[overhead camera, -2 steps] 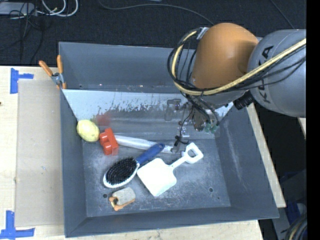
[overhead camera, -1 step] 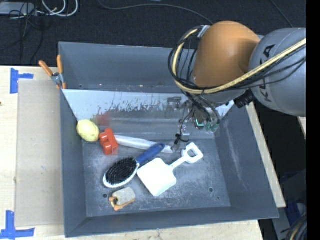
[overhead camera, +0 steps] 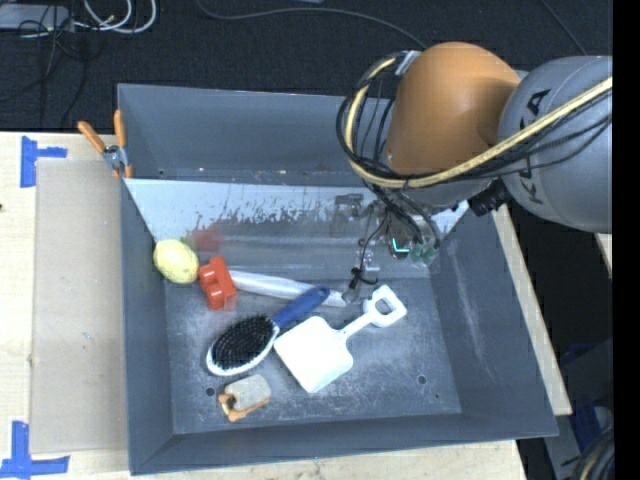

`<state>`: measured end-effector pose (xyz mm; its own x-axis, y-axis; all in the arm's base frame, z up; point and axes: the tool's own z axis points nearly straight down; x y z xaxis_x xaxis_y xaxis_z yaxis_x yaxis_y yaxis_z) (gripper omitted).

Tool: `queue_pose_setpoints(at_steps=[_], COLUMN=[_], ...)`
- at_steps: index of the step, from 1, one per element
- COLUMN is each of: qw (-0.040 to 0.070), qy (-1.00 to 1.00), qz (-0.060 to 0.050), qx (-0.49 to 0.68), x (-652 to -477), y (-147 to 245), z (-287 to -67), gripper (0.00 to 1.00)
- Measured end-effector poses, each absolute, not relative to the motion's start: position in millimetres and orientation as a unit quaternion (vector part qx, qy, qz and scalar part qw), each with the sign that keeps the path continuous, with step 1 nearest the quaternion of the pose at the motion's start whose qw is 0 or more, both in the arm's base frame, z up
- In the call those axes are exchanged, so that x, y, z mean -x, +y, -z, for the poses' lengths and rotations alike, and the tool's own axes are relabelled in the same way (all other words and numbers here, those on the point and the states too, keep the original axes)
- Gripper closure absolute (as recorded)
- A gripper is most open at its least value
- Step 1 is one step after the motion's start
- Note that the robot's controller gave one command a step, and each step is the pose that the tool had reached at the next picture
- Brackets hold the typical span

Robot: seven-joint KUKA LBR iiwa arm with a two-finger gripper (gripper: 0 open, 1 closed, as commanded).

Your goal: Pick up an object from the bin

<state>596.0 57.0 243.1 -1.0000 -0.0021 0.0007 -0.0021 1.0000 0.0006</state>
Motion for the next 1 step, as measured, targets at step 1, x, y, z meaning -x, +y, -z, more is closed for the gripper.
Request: queue_pose_setpoints(at_steps=[1], qw=[0.0], qy=[-1.0], qz=[0.0], qx=[-0.001], x=[-596.0], y=[56.9], z=[-243.1], gripper=[0.0])
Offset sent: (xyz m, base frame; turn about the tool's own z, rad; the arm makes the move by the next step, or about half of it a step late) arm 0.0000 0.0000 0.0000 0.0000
